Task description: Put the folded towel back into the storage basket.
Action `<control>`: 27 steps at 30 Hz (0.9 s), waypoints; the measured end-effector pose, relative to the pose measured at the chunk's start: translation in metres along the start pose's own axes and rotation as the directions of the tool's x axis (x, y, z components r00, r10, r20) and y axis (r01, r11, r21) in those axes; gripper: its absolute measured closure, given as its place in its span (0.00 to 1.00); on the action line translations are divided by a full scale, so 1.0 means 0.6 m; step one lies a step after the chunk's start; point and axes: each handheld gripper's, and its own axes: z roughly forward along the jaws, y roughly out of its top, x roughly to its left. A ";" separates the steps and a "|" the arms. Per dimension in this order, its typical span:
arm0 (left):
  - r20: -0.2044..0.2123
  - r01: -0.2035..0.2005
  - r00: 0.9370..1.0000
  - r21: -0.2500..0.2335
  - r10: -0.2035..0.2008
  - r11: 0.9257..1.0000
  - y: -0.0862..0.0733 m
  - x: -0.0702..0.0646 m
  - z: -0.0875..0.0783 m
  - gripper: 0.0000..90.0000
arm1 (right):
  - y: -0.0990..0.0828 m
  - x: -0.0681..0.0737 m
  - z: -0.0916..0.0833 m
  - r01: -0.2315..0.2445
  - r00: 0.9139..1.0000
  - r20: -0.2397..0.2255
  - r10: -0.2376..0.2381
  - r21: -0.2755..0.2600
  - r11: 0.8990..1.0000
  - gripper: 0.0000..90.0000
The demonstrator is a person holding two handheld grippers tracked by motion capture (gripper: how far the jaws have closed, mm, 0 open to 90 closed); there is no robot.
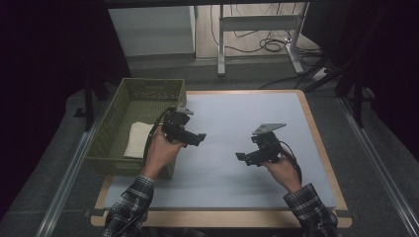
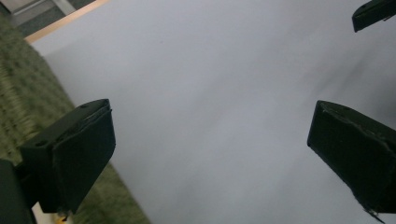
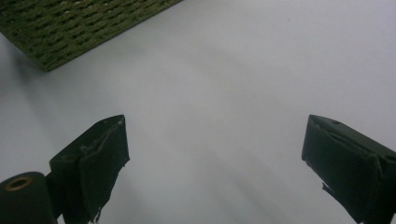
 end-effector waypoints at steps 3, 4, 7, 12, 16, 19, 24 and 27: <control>0.019 -0.013 1.000 -0.013 0.014 1.000 0.004 -0.018 0.008 0.01 | -0.014 -0.009 -0.010 -0.010 1.000 0.011 0.010 0.000 1.000 0.08; 0.027 -0.018 0.999 -0.019 0.018 1.000 0.005 -0.024 0.011 0.01 | -0.018 -0.012 -0.013 -0.012 1.000 0.015 0.012 0.000 1.000 0.08; 0.050 -0.026 0.998 -0.035 0.028 0.999 0.006 -0.043 0.021 0.01 | -0.032 -0.018 -0.023 -0.026 0.999 0.022 0.026 -0.002 1.000 0.07; 0.075 -0.052 0.996 -0.037 0.055 0.998 0.000 -0.079 0.048 0.00 | -0.057 -0.027 -0.033 -0.033 0.999 0.036 0.033 0.004 0.999 0.06; 0.094 -0.066 0.993 -0.045 0.070 0.997 -0.011 -0.104 0.070 0.00 | -0.080 -0.033 -0.037 -0.044 0.998 0.052 0.043 0.016 0.999 0.05; 0.105 -0.074 0.991 -0.036 0.078 0.997 -0.025 -0.119 0.088 0.00 | -0.097 -0.037 -0.039 -0.045 0.997 0.066 0.043 0.023 0.999 0.05; 0.105 -0.079 0.991 -0.014 0.080 0.997 -0.057 -0.133 0.117 0.00 | -0.123 -0.046 -0.040 -0.051 0.995 0.087 0.048 0.031 0.998 0.04; 0.101 -0.073 0.992 0.006 0.072 0.997 -0.078 -0.134 0.133 0.00 | -0.137 -0.051 -0.037 -0.053 0.995 0.093 0.049 0.044 0.998 0.04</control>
